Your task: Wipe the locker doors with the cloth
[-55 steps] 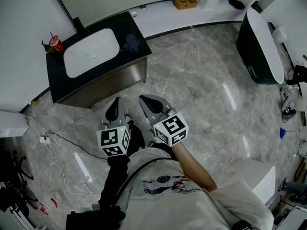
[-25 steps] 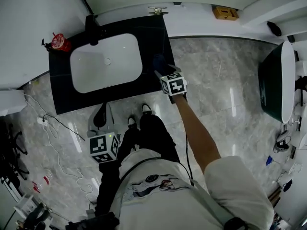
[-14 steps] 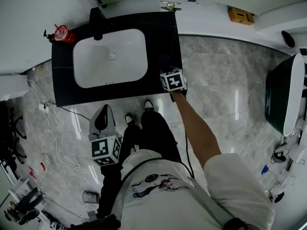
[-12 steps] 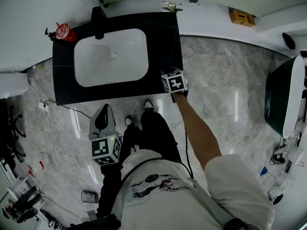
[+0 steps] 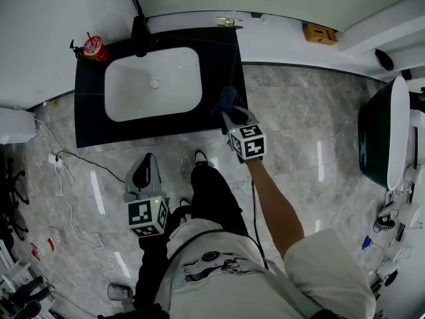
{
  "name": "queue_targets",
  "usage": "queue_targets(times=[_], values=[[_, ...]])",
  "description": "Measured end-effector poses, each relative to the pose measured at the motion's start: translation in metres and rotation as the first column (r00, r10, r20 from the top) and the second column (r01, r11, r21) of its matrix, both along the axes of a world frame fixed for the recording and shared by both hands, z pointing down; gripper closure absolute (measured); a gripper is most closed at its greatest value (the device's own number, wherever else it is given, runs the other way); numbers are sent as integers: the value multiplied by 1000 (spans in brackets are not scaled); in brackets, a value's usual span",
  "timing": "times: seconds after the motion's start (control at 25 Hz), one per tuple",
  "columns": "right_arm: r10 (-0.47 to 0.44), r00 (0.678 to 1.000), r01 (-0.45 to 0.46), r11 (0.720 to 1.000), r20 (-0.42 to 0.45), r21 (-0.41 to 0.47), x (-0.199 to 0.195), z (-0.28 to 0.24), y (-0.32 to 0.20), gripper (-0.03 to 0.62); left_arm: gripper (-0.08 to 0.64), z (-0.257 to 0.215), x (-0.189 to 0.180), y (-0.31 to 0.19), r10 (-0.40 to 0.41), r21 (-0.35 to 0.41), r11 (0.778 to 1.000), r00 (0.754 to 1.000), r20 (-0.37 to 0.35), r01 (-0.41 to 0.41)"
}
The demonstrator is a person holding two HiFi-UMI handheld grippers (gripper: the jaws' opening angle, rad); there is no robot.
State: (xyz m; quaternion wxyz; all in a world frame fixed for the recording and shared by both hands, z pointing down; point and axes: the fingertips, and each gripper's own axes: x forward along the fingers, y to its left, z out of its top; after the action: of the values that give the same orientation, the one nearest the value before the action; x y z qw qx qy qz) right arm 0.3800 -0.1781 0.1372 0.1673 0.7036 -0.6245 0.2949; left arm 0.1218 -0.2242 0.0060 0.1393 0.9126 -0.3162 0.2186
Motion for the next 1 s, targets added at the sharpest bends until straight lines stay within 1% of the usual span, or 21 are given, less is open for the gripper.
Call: queue_targets(times=[0.12,0.2,0.32,0.44,0.56,0.68,0.8,0.88,1.0], values=[[5,999,-3,999,-34,45,-32,-22,24,508,561,-1,-25,23,30,8,1000,999,-36,-30],[15,999,-11,998,-47,69,-61,-31,40,508,561,0,-52,38,43,8,999,998,-51,-42],[4,998,3,994,-58,106,-108,-47,62,509,561,-1,-95,64,38,8,999,997,-63,-38],[8,996,2,992,-85,125,-133,-67,92,509,561,-3,-117,93,51,-3,999,995,-83,-52],[17,994,-3,992,-108,126,-153,-75,114,509,561,-1,-135,112,79,-7,997,993,-88,-80],[-7,990,26,991,-140,133,-166,-85,129,509,561,-1,-142,126,87,-8,996,992,-91,-88],[-45,980,71,989,-195,132,-163,-87,145,509,561,6,-135,138,96,-11,995,991,-96,-97],[-78,969,111,985,-235,131,-160,-77,150,509,561,23,-134,141,99,-14,995,992,-81,-101],[-130,949,173,976,-287,131,-156,-45,152,509,561,64,-135,145,81,-25,996,995,-49,-83]])
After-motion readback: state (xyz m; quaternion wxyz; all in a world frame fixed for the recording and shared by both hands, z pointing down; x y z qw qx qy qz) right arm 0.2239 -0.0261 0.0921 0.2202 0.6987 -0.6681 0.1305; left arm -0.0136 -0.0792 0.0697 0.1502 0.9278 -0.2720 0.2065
